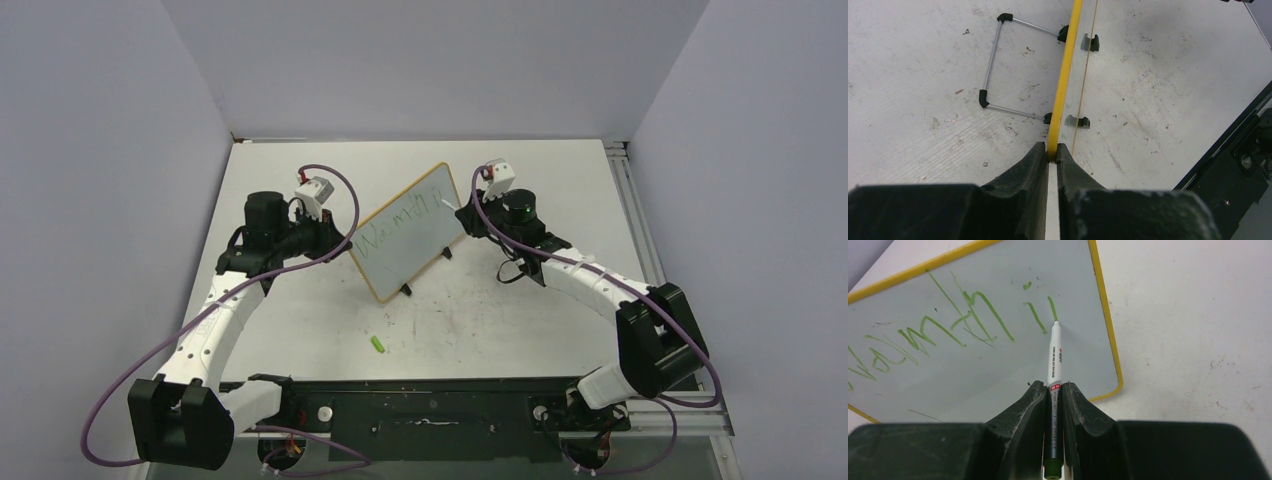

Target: Write a sentence on the whiteboard

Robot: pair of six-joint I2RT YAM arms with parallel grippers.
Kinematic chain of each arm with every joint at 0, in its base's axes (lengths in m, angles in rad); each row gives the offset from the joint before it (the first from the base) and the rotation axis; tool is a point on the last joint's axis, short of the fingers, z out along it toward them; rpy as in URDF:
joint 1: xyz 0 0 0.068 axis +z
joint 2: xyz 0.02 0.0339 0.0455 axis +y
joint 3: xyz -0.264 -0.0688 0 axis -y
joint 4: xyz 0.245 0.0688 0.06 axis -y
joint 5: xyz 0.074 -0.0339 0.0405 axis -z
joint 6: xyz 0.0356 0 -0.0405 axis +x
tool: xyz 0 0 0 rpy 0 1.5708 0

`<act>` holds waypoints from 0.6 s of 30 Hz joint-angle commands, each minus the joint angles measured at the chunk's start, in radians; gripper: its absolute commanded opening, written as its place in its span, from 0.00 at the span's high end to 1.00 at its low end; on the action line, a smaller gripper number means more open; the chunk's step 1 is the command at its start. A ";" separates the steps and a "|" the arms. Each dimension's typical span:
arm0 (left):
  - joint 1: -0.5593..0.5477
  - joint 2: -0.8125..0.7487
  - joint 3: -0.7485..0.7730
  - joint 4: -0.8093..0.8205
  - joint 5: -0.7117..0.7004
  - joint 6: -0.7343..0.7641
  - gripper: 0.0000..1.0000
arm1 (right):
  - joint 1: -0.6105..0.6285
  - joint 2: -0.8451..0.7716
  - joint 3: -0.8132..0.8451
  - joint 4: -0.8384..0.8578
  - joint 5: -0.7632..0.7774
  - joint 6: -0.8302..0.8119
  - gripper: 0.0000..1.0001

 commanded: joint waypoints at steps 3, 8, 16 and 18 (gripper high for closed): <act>0.004 0.008 0.026 -0.043 -0.014 0.031 1.00 | 0.013 -0.005 -0.038 0.024 0.019 -0.010 0.95; 0.004 0.009 0.026 -0.042 -0.014 0.031 1.00 | 0.014 0.003 -0.023 0.029 0.022 -0.015 0.95; 0.004 0.011 0.026 -0.043 -0.014 0.030 1.00 | 0.013 0.019 0.038 0.047 0.021 -0.022 0.95; 0.004 0.011 0.026 -0.042 -0.014 0.031 1.00 | 0.013 0.022 0.052 0.047 0.021 -0.025 0.95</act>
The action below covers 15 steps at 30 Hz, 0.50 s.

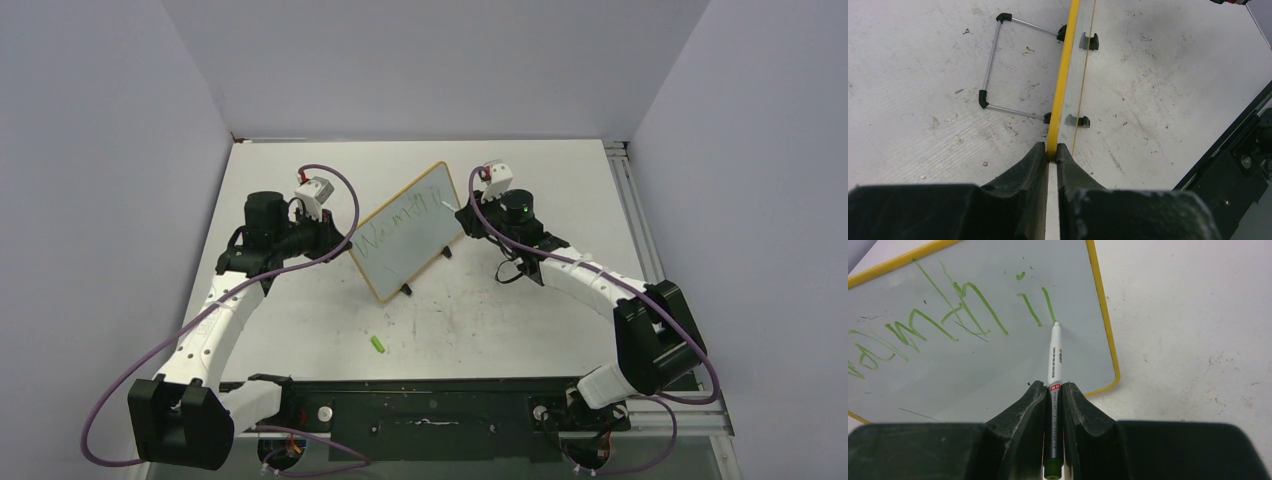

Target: Write a sentence on the whiteboard

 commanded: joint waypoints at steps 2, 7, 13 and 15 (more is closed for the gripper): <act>0.004 0.011 0.026 -0.041 -0.014 0.031 1.00 | 0.008 0.011 0.079 0.060 0.006 -0.017 0.95; 0.004 0.011 0.028 -0.042 -0.012 0.031 1.00 | 0.009 0.014 0.091 0.064 0.006 -0.018 0.95; 0.004 0.013 0.028 -0.042 -0.012 0.031 1.00 | 0.008 0.022 0.098 0.075 0.020 -0.021 0.95; 0.004 0.011 0.028 -0.042 -0.012 0.031 1.00 | 0.007 0.027 0.099 0.078 0.027 -0.021 0.95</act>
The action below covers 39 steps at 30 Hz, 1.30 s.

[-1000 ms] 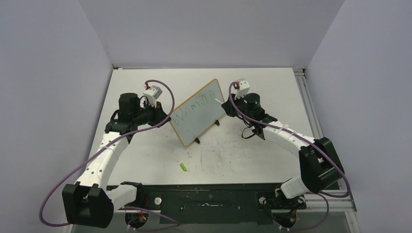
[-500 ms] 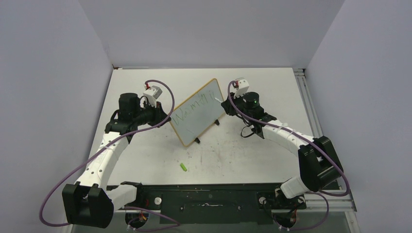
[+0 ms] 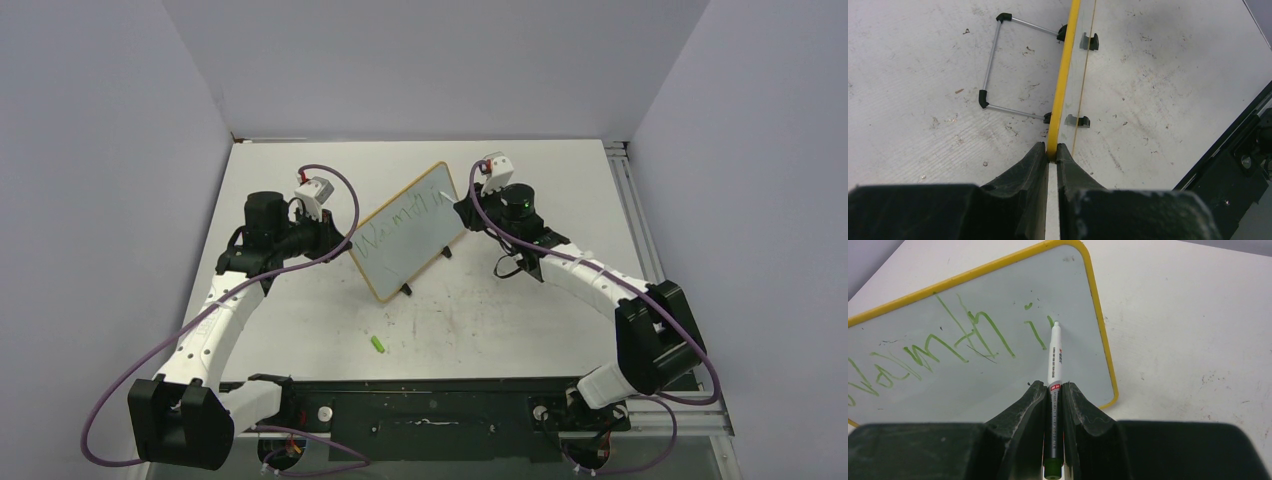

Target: Write a sentence on the whiteboard

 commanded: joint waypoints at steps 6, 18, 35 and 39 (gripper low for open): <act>0.003 0.012 0.028 -0.042 -0.012 0.031 1.00 | -0.001 0.035 0.056 0.079 0.037 -0.012 0.95; 0.003 0.012 0.027 -0.042 -0.013 0.030 1.00 | -0.008 0.063 0.038 0.082 0.042 -0.007 0.95; 0.003 0.008 0.026 -0.040 -0.017 0.031 1.00 | -0.008 0.062 -0.011 0.065 0.047 0.003 0.95; 0.003 0.009 0.026 -0.040 -0.022 0.031 1.00 | -0.004 0.037 -0.012 0.056 0.059 0.001 0.95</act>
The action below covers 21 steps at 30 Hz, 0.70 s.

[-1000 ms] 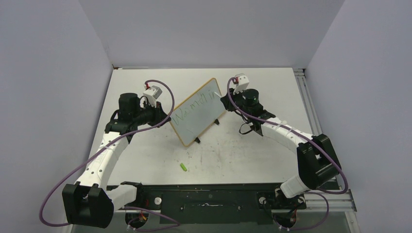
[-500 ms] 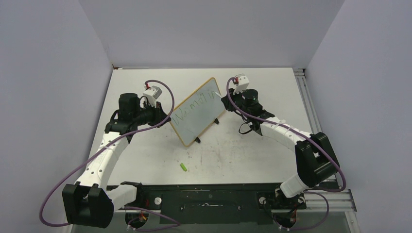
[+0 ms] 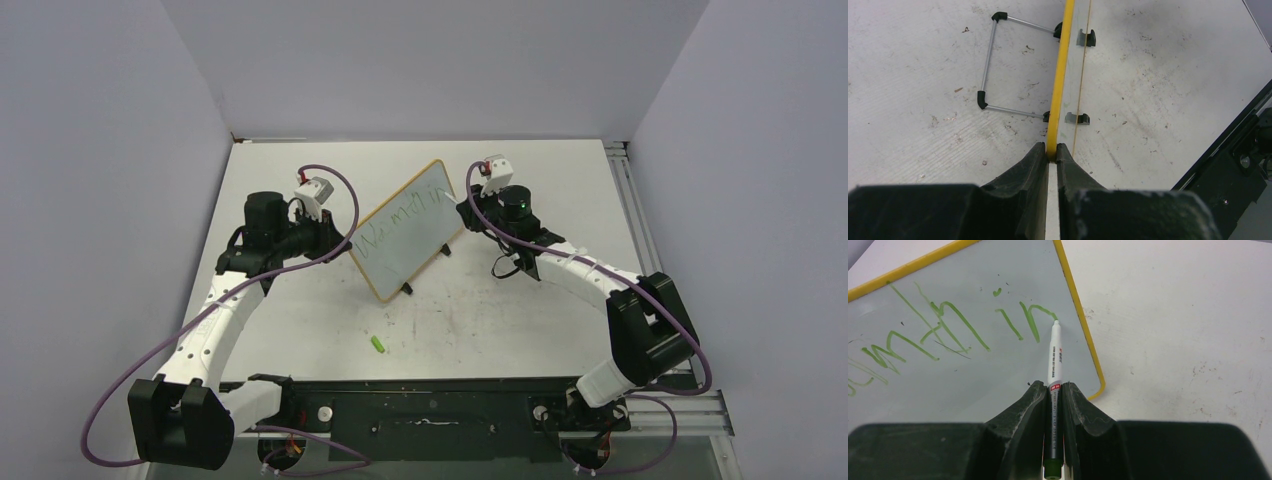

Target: Write a sentence on the whiteboard

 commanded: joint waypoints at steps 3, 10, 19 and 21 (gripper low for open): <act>0.002 0.008 0.026 -0.035 -0.025 0.031 1.00 | 0.016 -0.062 -0.011 0.011 0.037 -0.010 0.95; 0.001 0.003 0.024 -0.029 -0.032 0.019 1.00 | 0.119 -0.237 -0.089 -0.003 0.088 -0.057 0.95; 0.002 -0.010 0.017 -0.018 -0.027 0.007 1.00 | 0.364 -0.357 -0.229 0.046 0.149 0.000 0.95; 0.001 -0.012 0.016 -0.015 -0.027 0.005 1.00 | 0.450 -0.340 -0.230 0.056 0.211 -0.005 0.95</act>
